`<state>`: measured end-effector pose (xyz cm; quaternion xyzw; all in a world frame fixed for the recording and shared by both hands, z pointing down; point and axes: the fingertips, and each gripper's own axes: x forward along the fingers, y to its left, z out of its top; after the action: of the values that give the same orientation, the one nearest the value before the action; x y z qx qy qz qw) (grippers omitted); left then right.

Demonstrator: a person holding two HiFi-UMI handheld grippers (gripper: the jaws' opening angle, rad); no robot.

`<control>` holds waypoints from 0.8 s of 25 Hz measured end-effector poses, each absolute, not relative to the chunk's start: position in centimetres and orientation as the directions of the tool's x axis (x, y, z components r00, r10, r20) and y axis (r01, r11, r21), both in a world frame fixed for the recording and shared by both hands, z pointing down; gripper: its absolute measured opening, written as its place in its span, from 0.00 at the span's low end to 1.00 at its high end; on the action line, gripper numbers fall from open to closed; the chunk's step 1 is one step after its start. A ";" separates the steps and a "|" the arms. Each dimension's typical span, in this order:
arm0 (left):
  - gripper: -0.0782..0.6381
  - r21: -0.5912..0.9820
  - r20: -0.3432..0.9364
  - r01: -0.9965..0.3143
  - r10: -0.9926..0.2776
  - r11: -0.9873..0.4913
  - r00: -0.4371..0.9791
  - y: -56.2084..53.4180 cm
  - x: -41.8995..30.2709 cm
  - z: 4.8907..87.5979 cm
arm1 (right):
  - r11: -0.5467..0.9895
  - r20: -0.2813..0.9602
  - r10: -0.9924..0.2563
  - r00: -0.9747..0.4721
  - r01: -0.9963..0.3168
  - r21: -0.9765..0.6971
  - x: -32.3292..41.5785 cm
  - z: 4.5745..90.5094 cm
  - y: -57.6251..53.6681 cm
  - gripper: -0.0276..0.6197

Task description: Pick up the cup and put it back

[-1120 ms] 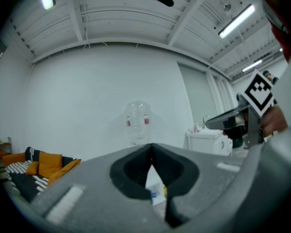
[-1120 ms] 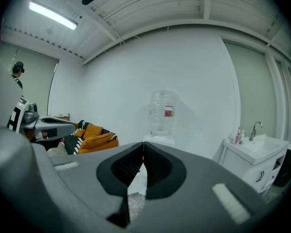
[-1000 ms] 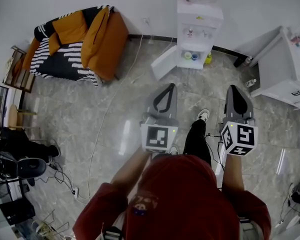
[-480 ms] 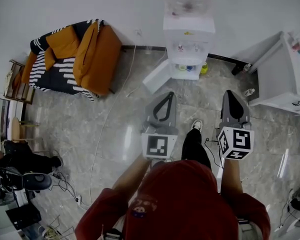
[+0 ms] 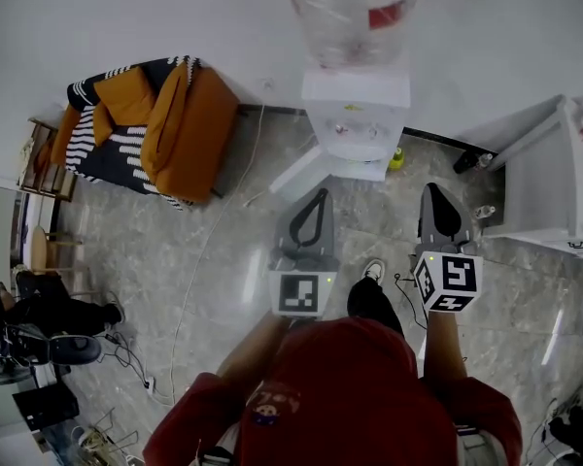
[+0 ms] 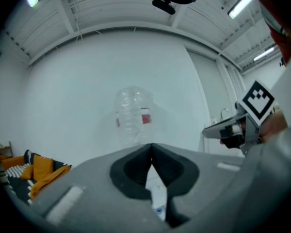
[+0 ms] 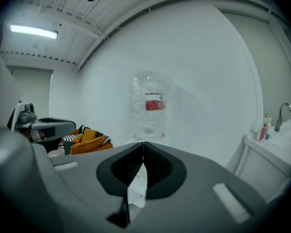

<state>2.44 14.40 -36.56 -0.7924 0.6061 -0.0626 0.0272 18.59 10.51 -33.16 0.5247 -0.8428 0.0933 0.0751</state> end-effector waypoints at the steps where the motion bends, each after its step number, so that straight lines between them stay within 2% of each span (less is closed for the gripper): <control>1: 0.11 -0.119 0.069 -0.960 -0.966 -0.255 0.248 13.5 2.7 -36.7 | 0.437 0.222 -0.869 -0.443 -0.896 -0.079 18.9 -33.3 9.6 0.05; 12: 0.11 -0.109 0.059 -0.974 -0.979 -0.200 0.194 5.7 3.9 -37.3 | 0.476 0.215 -0.852 -0.478 -0.877 -0.065 20.7 -33.9 1.6 0.05; 20: 0.11 -0.076 0.042 -0.958 -0.961 -0.277 0.275 2.3 2.9 -36.8 | 0.427 0.200 -0.884 -0.422 -0.904 -0.019 19.0 -34.6 -0.8 0.05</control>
<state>2.89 2.28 -36.79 -0.7981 0.6009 -0.0397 0.0177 19.05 -0.78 -34.64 0.5318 -0.8409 0.0620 0.0797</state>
